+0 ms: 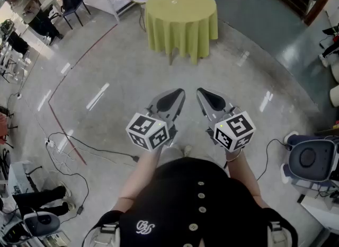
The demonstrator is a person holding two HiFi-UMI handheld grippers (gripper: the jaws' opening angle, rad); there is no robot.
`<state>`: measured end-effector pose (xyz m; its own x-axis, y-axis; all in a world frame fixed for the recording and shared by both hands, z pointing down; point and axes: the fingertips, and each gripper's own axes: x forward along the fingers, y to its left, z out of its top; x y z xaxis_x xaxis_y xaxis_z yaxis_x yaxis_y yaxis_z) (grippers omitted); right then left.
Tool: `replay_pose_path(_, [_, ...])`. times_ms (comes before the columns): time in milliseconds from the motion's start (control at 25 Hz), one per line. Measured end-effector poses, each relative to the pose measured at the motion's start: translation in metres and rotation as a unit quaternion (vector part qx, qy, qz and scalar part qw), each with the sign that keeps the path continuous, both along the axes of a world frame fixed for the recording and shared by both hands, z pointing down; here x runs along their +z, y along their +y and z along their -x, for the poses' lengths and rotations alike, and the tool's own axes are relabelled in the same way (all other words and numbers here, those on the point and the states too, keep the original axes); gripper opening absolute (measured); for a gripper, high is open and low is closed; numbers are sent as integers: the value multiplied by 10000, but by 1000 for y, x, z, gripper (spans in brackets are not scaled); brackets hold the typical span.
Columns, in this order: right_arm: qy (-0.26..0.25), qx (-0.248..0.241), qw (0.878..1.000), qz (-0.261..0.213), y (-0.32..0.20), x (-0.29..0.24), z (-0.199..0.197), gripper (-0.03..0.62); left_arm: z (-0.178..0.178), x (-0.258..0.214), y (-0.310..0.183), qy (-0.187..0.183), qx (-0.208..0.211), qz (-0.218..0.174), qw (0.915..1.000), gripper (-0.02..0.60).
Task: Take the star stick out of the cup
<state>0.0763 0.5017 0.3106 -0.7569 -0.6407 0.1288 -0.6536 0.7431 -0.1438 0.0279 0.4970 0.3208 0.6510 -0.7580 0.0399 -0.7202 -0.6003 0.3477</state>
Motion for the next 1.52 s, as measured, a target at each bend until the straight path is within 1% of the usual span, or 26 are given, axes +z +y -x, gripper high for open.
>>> replay_pose_path(280, [75, -32, 9999, -68, 0, -2, 0, 2, -8, -1, -1, 13, 51, 1, 10000, 23])
replay_pose_path(520, [133, -95, 9999, -8, 0, 7, 2, 2, -8, 1, -2, -66, 56, 24, 10000, 23])
replay_pose_path(640, [135, 7, 9999, -103, -3, 5, -1, 2, -10, 1, -2, -90, 70, 6, 9999, 23])
replay_pose_path(800, [-116, 150, 9996, -223, -6, -4, -10, 3, -14, 2, -3, -87, 51, 17, 9999, 23])
replay_pose_path(920, [-82, 265, 9992, -281, -11, -6, -17, 3, -19, 3, -5, -96, 40, 34, 9999, 23])
replay_pose_path(1080, [-77, 244, 9994, -238, -16, -4, -27, 3, -29, 4, -9, -101, -4, 21, 9999, 23])
replay_pose_path(1320, [-111, 119, 9998, -130, -18, 2, -37, 3, -41, 6, -12, 13, -141, 57, 9999, 23])
replay_pose_path(1520, [-165, 120, 9998, -78, -27, 5, -43, 3, -52, 8, -21, 13, -106, 58, 9999, 23])
